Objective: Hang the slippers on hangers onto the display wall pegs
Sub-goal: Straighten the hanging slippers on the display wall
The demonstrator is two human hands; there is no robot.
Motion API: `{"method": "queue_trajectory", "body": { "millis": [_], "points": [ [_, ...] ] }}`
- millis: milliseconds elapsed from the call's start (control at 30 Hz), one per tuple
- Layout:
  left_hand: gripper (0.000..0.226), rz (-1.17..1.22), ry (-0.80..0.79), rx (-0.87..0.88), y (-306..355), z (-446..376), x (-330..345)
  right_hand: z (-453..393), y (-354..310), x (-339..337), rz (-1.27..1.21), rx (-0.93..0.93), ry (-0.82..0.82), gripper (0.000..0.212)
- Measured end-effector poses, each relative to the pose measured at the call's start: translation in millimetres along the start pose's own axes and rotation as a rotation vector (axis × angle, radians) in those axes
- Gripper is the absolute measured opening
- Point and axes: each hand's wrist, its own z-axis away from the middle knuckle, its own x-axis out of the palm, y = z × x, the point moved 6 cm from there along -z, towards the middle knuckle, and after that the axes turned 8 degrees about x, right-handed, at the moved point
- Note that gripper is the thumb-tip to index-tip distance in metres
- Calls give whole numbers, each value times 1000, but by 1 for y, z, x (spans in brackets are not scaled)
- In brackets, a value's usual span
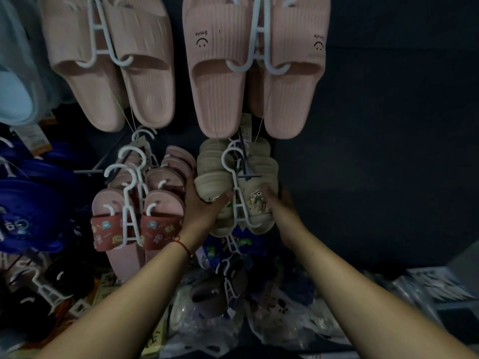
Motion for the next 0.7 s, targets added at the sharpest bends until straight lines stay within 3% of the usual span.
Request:
{"method": "queue_trajectory", "body": {
  "millis": [67,133,300,400,467,567,700],
  "points": [
    [88,-24,-70,-12,-5,0,3,-3,9,1,22,14,11,58],
    [92,-17,-116,-46,-8,1,5,-7,18,0,17,66,69,71],
    [91,-18,-126,-68,-12,-4,3,-9,24,4,-9,144,55,79],
    [94,-20,-131,-69,-9,-3,2,-6,22,5,31,162,86,100],
    [87,-55,-118,-70,-6,1,0,-2,19,5,76,161,98,90],
    [95,-154,-101,-73,3,12,-8,9,16,4,130,168,81,75],
    [101,-440,-240,42,11,41,-22,36,34,0,228,250,48,71]
  ]
}}
